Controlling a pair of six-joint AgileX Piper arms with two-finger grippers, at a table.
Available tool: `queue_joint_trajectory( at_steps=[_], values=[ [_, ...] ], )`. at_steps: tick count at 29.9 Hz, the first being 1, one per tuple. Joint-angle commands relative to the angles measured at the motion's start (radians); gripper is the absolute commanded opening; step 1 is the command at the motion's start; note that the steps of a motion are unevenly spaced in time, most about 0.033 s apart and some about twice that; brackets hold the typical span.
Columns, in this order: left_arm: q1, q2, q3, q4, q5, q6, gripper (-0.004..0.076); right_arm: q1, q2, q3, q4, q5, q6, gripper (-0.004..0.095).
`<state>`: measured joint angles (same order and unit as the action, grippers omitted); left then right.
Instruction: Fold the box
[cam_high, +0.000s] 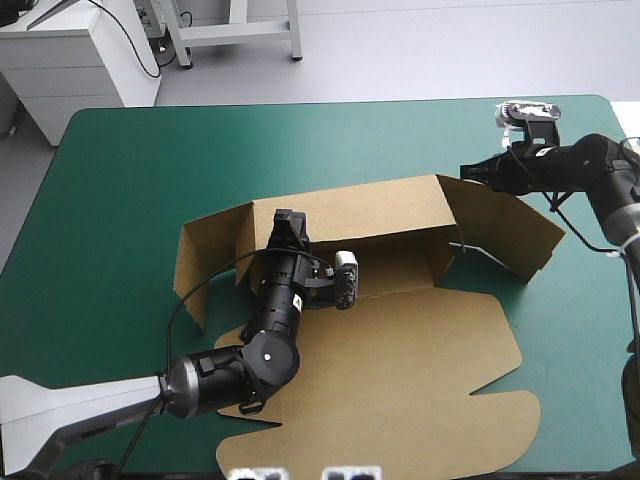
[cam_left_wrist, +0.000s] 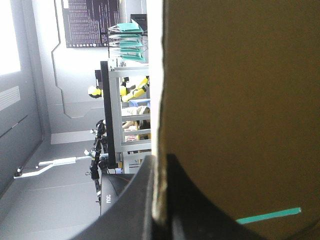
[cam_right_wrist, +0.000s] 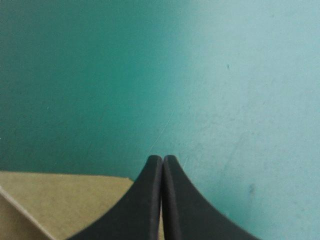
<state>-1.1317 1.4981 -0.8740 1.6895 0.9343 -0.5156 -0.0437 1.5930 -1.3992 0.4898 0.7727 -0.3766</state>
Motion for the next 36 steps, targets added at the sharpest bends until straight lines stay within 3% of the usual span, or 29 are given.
queue_joint_trajectory(
  at_steps=[1, 10, 18, 25, 36],
  values=[
    [-0.008, -0.041, -0.025, 0.054, 0.025, -0.012, -0.0008, 0.001, -0.058, -0.031, 0.024, 0.07, -0.001, -0.002],
    [-0.008, -0.041, -0.025, 0.054, 0.025, -0.012, -0.0008, -0.001, -0.09, -0.031, 0.019, 0.264, 0.006, -0.0018],
    [-0.008, -0.041, -0.025, 0.043, 0.025, -0.012, -0.0008, -0.001, -0.167, -0.03, 0.005, 0.283, 0.049, -0.0018],
    [-0.008, -0.041, -0.025, 0.058, 0.034, -0.01, -0.0008, -0.001, -0.212, -0.028, -0.112, 0.381, 0.089, -0.0018],
    [-0.008, -0.041, -0.029, 0.058, 0.034, 0.017, -0.0008, -0.001, -0.212, -0.028, -0.109, 0.396, 0.106, -0.0018]
  ],
)
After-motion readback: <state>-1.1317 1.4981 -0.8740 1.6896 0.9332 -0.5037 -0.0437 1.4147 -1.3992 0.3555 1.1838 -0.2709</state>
